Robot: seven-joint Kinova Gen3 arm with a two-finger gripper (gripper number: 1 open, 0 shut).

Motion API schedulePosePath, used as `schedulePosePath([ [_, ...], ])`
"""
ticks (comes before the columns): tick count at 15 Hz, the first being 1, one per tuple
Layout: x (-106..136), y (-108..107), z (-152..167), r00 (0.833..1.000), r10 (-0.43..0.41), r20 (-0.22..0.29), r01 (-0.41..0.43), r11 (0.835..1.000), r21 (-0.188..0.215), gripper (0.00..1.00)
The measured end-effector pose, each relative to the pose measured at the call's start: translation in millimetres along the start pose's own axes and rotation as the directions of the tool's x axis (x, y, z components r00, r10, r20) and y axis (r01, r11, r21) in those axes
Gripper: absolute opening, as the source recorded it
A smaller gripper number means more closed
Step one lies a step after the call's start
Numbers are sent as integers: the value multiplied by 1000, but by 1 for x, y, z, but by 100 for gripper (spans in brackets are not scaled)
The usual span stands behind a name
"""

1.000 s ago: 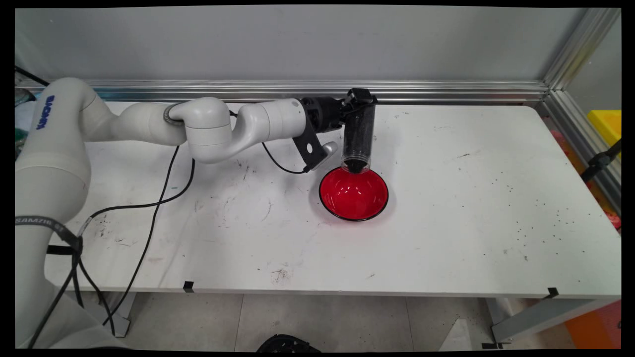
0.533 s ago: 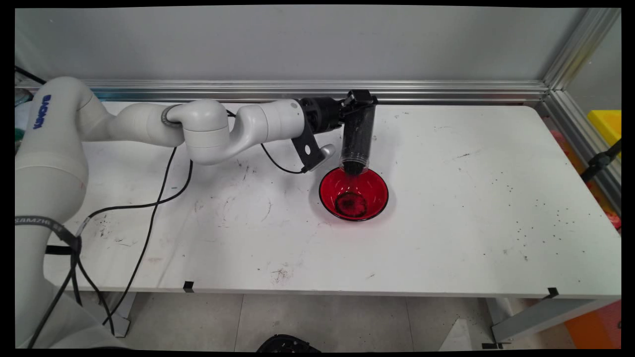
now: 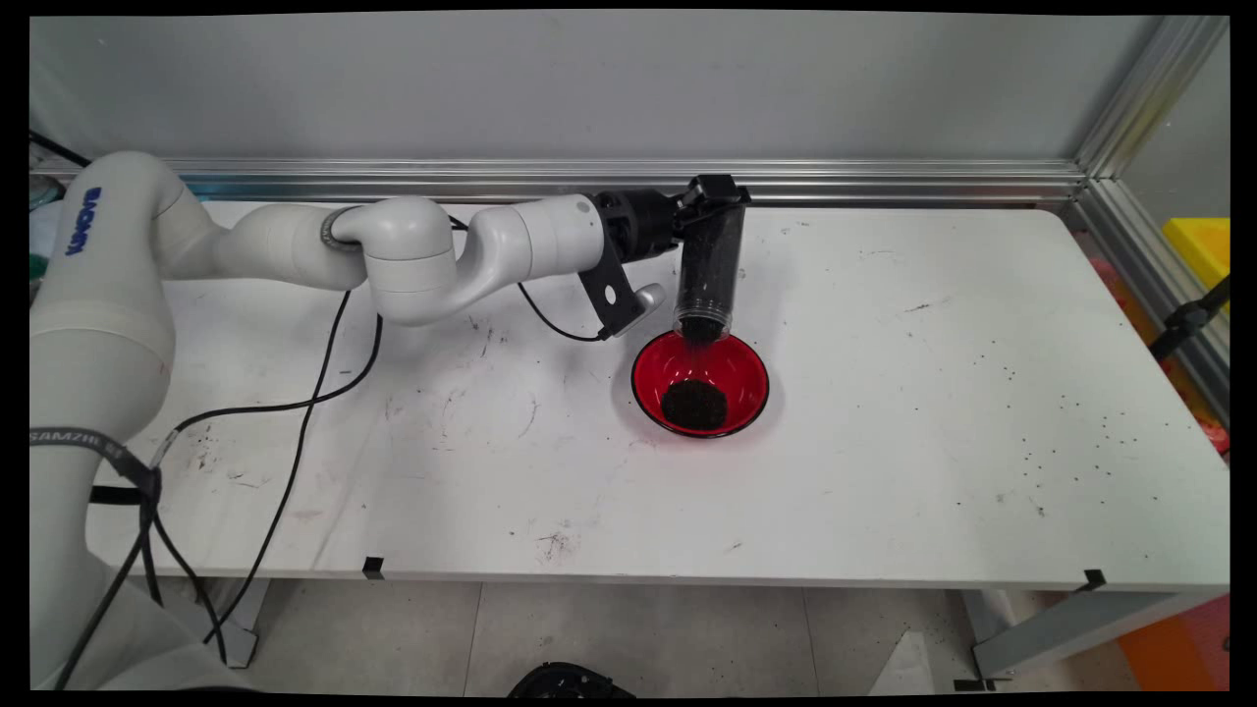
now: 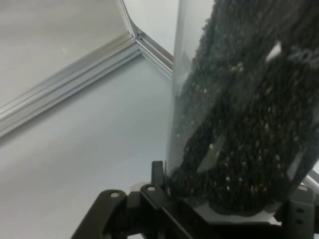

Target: Pour the black seasoning powder in the red bowl

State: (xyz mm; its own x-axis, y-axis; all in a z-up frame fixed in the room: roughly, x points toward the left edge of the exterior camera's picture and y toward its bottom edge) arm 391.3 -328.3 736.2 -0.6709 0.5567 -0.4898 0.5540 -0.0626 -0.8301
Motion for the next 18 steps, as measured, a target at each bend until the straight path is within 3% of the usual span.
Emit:
schedulePosePath([
  [18,-4,-10,1,998,58,25,-59,996,60,0],
])
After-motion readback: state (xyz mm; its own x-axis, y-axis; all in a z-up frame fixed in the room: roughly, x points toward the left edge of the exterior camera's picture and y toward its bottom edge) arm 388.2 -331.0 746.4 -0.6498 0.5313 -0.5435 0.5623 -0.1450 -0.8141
